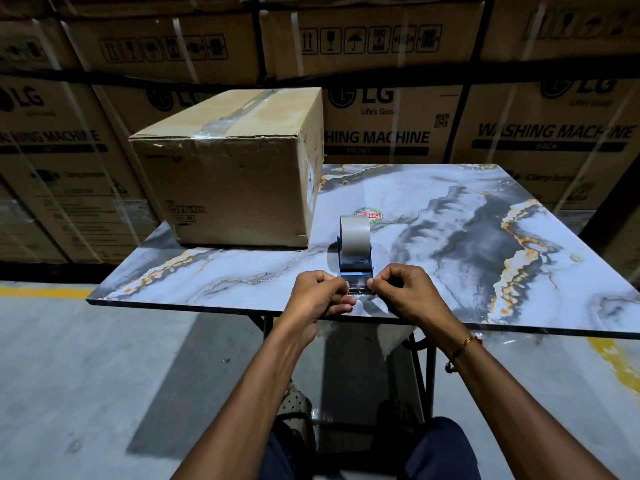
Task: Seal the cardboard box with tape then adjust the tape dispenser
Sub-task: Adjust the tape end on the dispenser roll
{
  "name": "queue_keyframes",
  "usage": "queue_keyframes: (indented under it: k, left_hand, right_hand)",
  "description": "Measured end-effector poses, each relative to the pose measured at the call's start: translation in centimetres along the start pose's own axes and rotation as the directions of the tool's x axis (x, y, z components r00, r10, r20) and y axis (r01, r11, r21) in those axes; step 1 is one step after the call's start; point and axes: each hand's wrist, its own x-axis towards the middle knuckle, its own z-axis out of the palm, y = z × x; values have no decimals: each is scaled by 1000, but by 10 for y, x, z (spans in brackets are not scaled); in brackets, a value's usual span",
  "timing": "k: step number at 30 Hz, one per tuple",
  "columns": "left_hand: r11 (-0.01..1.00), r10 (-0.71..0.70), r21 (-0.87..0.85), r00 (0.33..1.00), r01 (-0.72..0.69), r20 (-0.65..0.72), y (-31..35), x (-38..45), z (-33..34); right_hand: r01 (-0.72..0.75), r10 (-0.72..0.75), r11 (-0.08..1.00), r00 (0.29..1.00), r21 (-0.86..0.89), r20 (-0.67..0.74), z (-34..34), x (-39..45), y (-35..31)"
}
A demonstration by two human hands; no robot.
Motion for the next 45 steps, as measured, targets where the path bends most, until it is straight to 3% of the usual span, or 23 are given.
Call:
queue_keyframes:
  k: [7, 14, 23, 38, 45]
  left_hand:
    - [999, -38, -5, 999, 39, 25, 3, 0, -7]
    - [998, -55, -6, 997, 55, 47, 5, 0, -8]
    - [997, -78, -2, 994, 79, 76, 8, 1, -11]
    - [997, -82, 7, 995, 81, 55, 7, 2, -12]
    - [997, -75, -10, 996, 75, 45, 6, 2, -11]
  right_hand:
    - [-78, 74, 994, 996, 72, 57, 2, 2, -8]
    - [-82, 82, 996, 997, 36, -9, 7, 6, -7]
    - [-52, 51, 998, 998, 47, 34, 4, -2, -15]
    - [-183, 182, 973, 983, 139, 16, 8, 0, -23]
    - [-172, 180, 966, 983, 195, -25, 7, 5, -16]
